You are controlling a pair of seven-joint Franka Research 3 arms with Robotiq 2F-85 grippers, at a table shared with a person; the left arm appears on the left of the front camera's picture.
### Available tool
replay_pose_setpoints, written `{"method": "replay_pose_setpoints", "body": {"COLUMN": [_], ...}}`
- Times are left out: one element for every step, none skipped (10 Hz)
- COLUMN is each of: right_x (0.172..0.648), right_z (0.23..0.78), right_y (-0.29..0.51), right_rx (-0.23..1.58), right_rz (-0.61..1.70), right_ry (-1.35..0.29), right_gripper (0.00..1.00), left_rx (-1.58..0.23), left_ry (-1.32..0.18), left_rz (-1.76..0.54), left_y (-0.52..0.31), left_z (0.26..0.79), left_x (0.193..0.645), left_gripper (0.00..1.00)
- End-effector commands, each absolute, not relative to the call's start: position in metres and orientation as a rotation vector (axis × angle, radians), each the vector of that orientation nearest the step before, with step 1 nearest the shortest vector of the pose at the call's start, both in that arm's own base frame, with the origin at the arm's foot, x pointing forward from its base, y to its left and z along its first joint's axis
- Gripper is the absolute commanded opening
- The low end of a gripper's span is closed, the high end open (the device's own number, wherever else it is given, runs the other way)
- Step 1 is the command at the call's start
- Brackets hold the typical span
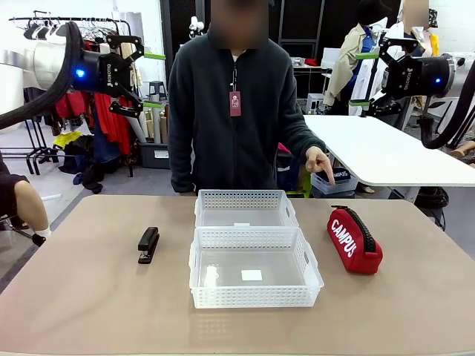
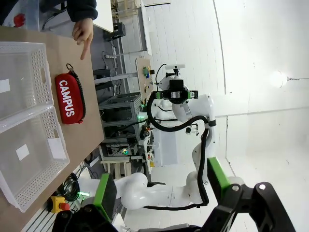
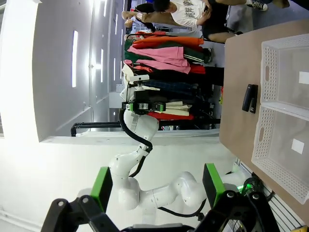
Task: Distribute items into two baskets.
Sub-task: Pick up the Pencil pouch that the person points to.
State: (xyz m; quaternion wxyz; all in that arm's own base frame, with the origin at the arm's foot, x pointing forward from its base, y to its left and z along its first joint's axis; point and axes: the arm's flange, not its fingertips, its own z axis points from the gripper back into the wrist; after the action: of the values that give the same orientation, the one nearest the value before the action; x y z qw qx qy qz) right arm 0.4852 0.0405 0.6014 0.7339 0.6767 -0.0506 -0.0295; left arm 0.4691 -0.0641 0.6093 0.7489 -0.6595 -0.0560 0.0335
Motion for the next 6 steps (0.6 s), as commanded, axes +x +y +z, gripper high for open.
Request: {"method": "replay_pose_setpoints", "body": {"right_x": [0.4845,0.4845,0.4845,0.4845,0.4845,0.4845], "right_z": [0.6027,0.6027,0.6027,0.6027,0.6027,0.6027], "right_y": [0.0401,0.0401,0.0401,0.0401,0.0401,0.0401], "right_rx": [1.479,1.479,1.479,1.479,1.479,1.479], "right_rz": [-0.063,-0.063,-0.063,-0.063,-0.063,-0.063], "right_ry": [-0.110,-0.110,-0.110,-0.110,-0.110,-0.110], "right_gripper": [1.00,1.00,1.00,1.00,1.00,1.00], "left_rx": [-1.441,-1.441,-1.441,-1.441,-1.441,-1.441], "left_ry": [-0.123,-0.123,-0.123,-0.123,-0.123,-0.123], "left_rz": [0.074,0.074,0.074,0.074,0.074,0.074], "left_y": [-0.0634,-0.0634,-0.0634,-0.0634,-0.0634,-0.0634], "left_z": [0.6101,0.6101,0.6101,0.6101,0.6101,0.6101], "left_x": [0.4686,0.4686,0.4686,0.4686,0.4686,0.4686], "left_gripper": [1.00,1.00,1.00,1.00,1.00,1.00]}}
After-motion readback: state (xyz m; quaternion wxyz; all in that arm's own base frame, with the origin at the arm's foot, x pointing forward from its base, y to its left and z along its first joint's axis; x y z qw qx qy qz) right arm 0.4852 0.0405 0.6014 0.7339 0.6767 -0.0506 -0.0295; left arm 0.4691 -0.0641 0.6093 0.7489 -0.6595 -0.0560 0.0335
